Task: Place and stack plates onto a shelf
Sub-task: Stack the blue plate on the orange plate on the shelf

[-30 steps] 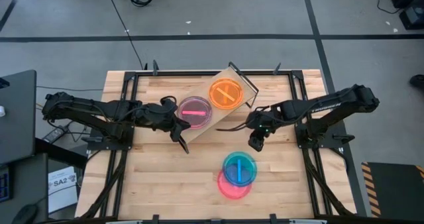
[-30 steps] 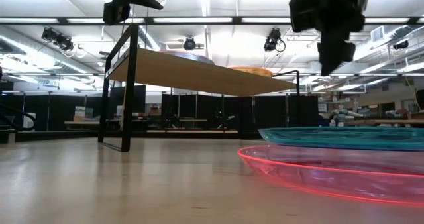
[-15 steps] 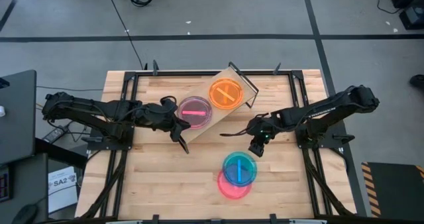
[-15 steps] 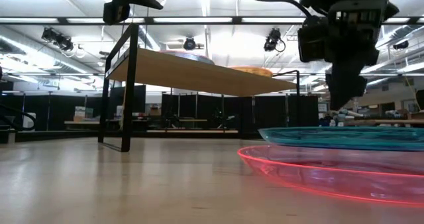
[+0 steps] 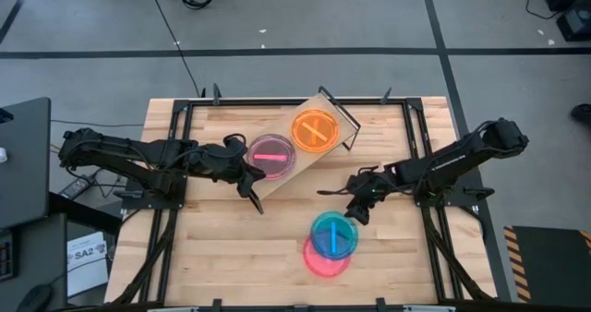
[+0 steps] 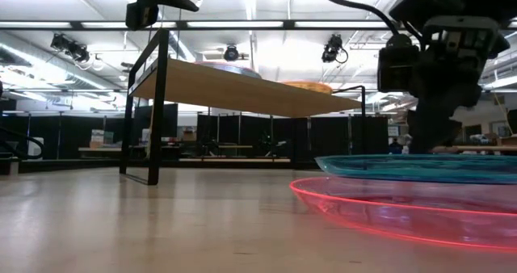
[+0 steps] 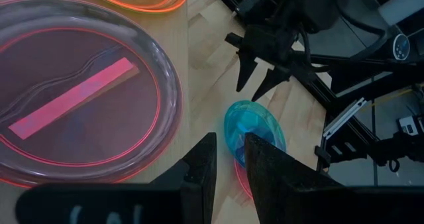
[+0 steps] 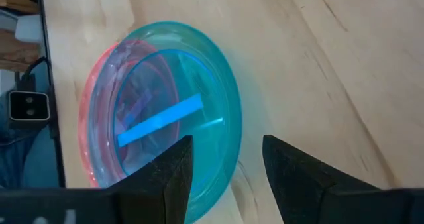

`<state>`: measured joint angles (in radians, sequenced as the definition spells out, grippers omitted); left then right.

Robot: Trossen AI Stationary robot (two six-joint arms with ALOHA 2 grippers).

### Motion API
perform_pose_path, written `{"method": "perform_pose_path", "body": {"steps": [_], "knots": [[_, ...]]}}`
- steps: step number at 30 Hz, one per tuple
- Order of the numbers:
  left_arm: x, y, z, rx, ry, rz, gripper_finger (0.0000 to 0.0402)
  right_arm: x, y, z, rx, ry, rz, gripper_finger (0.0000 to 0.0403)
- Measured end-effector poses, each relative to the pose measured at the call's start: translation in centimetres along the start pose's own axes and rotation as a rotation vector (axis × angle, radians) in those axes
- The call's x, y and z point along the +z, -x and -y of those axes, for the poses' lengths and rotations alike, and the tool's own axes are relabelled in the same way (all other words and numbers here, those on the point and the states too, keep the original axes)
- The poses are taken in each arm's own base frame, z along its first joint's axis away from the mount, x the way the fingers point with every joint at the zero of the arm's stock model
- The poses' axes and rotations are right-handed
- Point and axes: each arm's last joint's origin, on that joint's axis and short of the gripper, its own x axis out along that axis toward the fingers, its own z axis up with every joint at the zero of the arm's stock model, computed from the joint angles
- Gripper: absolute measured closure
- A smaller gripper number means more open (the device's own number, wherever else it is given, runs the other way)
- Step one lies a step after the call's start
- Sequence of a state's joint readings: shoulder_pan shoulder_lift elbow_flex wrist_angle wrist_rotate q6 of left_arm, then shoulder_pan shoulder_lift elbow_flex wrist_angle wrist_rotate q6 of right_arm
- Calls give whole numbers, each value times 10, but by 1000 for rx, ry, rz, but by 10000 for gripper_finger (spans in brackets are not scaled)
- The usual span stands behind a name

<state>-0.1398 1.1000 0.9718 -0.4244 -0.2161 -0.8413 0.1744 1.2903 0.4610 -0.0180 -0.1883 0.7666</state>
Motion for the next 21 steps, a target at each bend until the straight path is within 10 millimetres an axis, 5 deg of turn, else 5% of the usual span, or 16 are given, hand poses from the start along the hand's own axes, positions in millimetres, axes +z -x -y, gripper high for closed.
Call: {"method": "perform_pose_path", "body": {"steps": [21], "knots": [[0, 0, 0, 0, 0, 0, 319, -15, -4, -10, -65, 74, 48, 218]]}}
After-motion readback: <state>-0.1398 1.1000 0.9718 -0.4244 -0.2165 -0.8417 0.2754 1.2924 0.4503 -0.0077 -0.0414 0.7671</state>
